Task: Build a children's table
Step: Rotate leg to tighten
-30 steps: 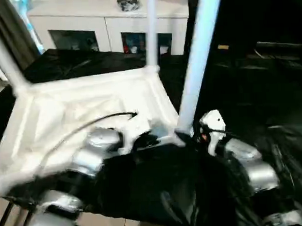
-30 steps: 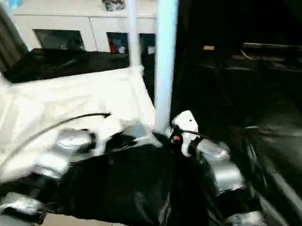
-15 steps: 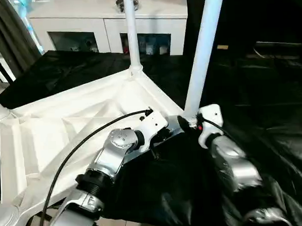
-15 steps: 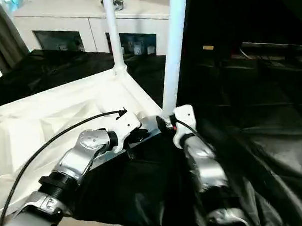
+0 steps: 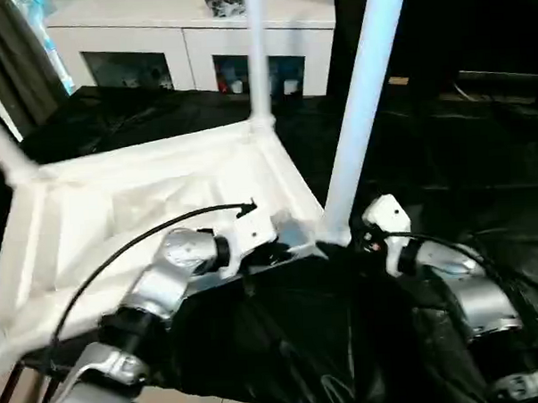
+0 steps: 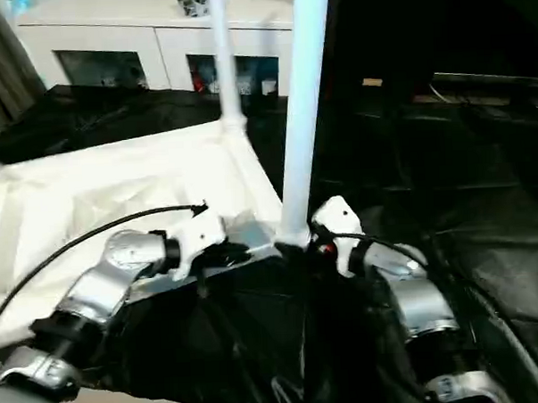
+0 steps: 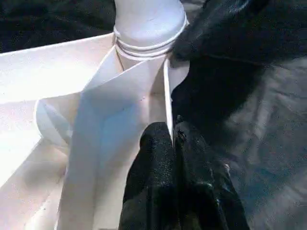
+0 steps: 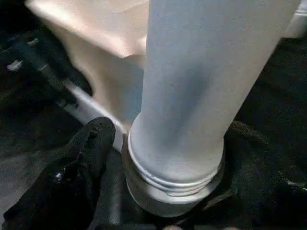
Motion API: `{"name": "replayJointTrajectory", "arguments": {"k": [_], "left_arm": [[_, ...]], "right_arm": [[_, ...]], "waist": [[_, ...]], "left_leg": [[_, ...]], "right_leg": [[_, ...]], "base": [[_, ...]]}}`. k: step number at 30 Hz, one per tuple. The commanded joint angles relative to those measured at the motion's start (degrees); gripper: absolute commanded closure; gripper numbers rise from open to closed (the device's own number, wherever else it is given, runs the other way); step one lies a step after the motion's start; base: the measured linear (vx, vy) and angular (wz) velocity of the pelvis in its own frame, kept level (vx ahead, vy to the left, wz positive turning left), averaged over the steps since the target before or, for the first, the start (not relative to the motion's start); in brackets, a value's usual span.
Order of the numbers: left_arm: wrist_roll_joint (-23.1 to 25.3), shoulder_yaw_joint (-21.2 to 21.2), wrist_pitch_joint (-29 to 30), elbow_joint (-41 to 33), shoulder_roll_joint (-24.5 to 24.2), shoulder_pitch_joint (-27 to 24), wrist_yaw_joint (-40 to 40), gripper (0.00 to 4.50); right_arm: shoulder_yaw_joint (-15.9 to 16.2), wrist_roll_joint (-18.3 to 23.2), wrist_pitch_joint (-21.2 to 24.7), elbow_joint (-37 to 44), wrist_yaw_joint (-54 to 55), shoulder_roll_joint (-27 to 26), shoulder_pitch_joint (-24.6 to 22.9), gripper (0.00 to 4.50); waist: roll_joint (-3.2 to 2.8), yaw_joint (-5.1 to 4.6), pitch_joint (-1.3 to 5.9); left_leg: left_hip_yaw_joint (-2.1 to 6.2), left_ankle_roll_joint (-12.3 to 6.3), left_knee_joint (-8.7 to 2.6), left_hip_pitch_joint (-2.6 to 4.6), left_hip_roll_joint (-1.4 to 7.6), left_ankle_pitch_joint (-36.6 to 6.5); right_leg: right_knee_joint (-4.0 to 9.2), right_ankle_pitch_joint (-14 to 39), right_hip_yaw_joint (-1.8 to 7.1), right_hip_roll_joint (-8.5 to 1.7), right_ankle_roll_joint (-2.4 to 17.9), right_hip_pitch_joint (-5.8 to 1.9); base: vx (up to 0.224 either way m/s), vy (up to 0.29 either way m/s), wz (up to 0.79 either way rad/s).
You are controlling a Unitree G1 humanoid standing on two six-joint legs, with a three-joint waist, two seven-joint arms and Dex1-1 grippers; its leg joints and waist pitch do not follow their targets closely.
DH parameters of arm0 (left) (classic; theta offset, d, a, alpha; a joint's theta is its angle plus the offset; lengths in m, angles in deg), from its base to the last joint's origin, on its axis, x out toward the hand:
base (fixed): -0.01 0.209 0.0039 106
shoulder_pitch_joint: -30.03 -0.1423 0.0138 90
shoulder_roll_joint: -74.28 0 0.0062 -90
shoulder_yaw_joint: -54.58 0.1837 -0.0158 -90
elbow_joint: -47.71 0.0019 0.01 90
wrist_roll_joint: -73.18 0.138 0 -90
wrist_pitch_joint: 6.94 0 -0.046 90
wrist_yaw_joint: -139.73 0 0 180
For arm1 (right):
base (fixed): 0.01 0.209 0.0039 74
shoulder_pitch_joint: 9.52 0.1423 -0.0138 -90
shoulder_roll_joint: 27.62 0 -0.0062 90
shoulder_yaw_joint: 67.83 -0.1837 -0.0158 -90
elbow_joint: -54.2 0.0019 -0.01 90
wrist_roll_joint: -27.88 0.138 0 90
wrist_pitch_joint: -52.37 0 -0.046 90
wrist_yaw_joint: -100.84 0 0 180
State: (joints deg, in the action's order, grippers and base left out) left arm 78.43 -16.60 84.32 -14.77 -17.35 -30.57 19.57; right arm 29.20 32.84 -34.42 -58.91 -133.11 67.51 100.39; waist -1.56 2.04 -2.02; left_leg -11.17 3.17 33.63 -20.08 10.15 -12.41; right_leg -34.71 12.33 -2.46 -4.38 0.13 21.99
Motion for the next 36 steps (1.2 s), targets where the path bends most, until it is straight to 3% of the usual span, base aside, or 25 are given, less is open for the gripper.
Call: {"name": "replayJointTrajectory", "arguments": {"k": [1,3,5,11,14,24,34,36], "left_arm": [[0.49,3.29,-0.05,0.23,-0.28,-1.15,3.24,4.5],[-0.65,3.21,-0.62,-0.42,-1.68,-1.33,6.26,4.5],[-1.08,3.24,-1.02,-0.58,-2.66,-1.28,8.08,4.5],[-1.59,3.56,-2.2,0.16,-4.05,-0.73,11.29,4.5],[-1.68,3.66,-2.56,0.58,-4.34,-0.16,11.99,4.5],[-1.91,3.45,-2.97,1.68,-4.54,0.47,12.94,4.5],[-2.42,2.6,-2.78,2.22,-4.18,0.28,12.36,4.5],[-2.17,1.59,-1.69,2.95,-2.07,0.6,8.08,4.5]], "right_arm": [[3.57,1.3,-0.01,1.05,-5.16,-0.21,0.01,0.71],[3.8,2.49,0.64,1.35,-8.44,0.96,0.47,0.71],[4.01,3.07,1.05,1.39,-10.73,1.64,0.85,0.71],[5.04,2.77,0.68,0.92,-13.99,2.5,1.47,0.71],[6.15,2.66,0.98,0.64,-15.8,2.7,1.74,0.97],[6.45,2.75,1.35,0.1,-17.25,2.74,1.96,1.76],[6.11,2.93,1.39,-0.07,-15.23,1.33,0.92,1.86],[4.82,1.89,0.23,-0.75,-9.37,-0.9,-0.05,1.86]], "waist": [[0.29,0.08,2.47],[0.56,0.18,2.54],[0.45,0.33,2.57],[0.5,0.9,2.55],[0.61,1.24,2.6],[0.61,1.42,2.66],[0.49,1.38,2.7],[0.58,1.27,2.47]], "left_leg": [[1.42,-5.24,-4.0,-0.06,3.46,-9.18],[1.32,-5.69,-3.88,-0.05,3.49,-8.16],[1.22,-5.98,-3.79,-0.1,3.48,-7.95],[1.12,-5.42,-3.84,0.12,3.64,-7.99],[1.09,-5.31,-3.78,0.15,3.6,-7.28],[1.09,-5.29,-3.67,0.11,3.53,-6.7],[1.11,-5.29,-3.65,0.09,3.54,-6.8],[1.18,-4.32,-3.86,0.1,3.48,-8.53]], "right_leg": [[3.94,4.1,2.52,-4.05,16.08,-2.3],[3.71,2.22,2.45,-4.01,16.78,-2.4],[3.54,1.53,2.38,-3.98,17.2,-2.38],[3.52,2.73,2.4,-4.06,16.91,-2.18],[3.42,2.07,2.42,-4.07,16.84,-2.22],[3.33,1.96,2.38,-4.06,16.73,-2.28],[3.25,1.6,2.34,-4.04,16.95,-2.28],[3.66,4.61,2.43,-4.16,16.42,-2.2]], "base": [[0.0,0.0,0.0],[0.0,0.0,0.0],[0.0,0.0,0.0],[0.0,0.0,0.0],[0.0,0.0,0.0],[0.0,0.0,0.0],[0.0,0.0,0.0],[0.0,0.0,0.0]]}}
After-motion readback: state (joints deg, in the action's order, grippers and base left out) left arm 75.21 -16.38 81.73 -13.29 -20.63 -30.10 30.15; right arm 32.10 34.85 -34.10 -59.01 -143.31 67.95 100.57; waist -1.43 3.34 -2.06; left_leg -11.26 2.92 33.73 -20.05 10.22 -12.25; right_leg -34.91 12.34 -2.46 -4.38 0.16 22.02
